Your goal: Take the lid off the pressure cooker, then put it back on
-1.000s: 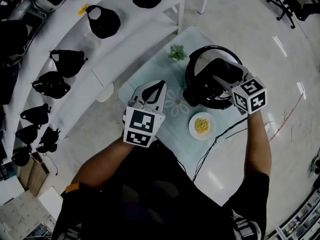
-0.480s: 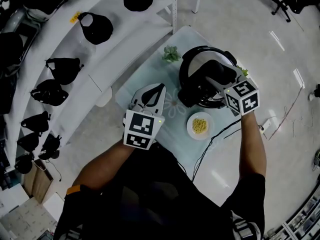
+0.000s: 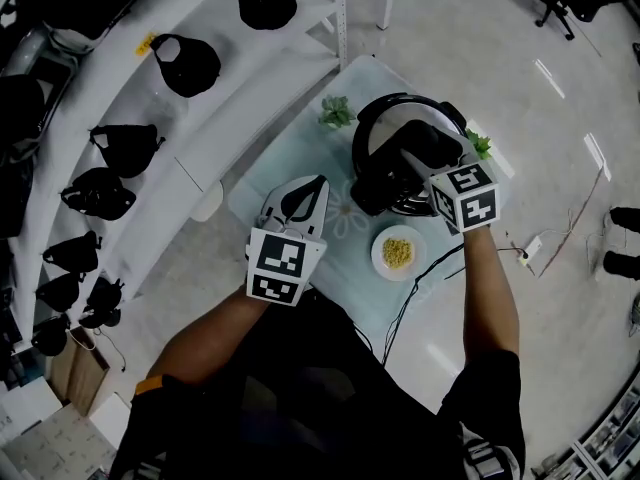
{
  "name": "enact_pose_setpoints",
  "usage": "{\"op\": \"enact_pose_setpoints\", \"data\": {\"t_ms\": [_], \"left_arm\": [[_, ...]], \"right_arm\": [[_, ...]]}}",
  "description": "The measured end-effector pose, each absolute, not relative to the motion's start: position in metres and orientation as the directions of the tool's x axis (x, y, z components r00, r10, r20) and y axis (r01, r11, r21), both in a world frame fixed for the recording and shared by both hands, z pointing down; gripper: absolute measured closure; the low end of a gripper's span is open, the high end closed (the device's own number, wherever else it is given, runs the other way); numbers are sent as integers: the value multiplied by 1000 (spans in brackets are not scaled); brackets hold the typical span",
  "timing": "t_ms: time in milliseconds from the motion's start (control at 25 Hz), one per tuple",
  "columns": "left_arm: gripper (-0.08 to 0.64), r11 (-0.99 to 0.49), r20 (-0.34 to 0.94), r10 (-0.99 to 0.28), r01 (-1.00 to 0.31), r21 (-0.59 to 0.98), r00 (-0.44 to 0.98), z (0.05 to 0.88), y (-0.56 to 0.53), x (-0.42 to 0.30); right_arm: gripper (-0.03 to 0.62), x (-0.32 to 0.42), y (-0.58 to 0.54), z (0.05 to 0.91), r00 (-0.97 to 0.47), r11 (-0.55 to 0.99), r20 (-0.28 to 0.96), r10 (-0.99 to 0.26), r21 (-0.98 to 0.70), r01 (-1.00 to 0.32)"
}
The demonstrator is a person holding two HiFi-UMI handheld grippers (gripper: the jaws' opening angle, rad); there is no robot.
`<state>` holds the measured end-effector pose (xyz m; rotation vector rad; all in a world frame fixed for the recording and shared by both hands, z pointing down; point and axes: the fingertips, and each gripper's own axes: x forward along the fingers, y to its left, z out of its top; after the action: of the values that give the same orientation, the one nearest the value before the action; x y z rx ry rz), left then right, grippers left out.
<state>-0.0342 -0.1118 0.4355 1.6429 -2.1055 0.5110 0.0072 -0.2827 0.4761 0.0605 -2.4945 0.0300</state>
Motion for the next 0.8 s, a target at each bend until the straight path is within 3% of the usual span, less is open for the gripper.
{"op": "enact_pose_setpoints", "data": {"t_ms": [480, 800], "left_arm": [[552, 269, 540, -807, -963, -27, -240, 435, -96, -41], [552, 275, 536, -811, -961, -3, -234, 437, -97, -39]], "right_arm": [[298, 7, -283, 476, -764, 990, 636, 110, -2, 141], [302, 11, -287, 475, -787, 1000, 617, -9, -17, -25]]}}
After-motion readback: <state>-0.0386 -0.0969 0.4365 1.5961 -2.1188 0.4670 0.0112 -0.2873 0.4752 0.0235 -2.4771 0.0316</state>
